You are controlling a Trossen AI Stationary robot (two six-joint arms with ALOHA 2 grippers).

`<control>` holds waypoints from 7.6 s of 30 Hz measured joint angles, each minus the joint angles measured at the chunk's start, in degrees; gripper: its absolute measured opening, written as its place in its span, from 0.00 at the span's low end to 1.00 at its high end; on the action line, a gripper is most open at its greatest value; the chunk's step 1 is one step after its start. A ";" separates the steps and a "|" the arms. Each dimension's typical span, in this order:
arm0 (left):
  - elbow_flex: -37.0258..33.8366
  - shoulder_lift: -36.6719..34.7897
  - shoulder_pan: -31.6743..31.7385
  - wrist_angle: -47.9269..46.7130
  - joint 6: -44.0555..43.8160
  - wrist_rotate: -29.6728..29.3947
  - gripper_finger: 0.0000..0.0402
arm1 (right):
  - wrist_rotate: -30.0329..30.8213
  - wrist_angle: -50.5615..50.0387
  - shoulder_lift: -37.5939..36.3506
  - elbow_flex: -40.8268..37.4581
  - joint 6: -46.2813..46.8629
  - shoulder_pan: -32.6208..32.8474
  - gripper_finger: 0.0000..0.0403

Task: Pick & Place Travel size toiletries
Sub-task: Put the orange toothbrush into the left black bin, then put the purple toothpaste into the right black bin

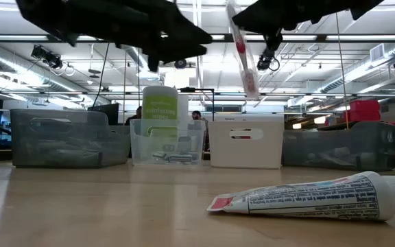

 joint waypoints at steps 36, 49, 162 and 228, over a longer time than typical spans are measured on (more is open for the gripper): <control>16.01 11.91 5.59 -7.65 -0.45 16.30 0.08 | -1.12 -0.01 0.04 0.02 1.86 -0.08 0.11; 15.95 10.78 5.61 -16.90 -6.29 15.93 0.08 | 5.73 -8.39 0.04 0.02 1.39 -0.08 0.34; 15.93 -8.74 -23.74 -58.99 -28.79 -12.05 0.31 | 0.26 -10.09 38.70 13.18 27.10 30.00 0.49; 15.97 -8.74 -23.72 -58.97 -30.52 -12.22 0.31 | 27.80 -82.31 2.23 -1.65 69.91 7.58 0.22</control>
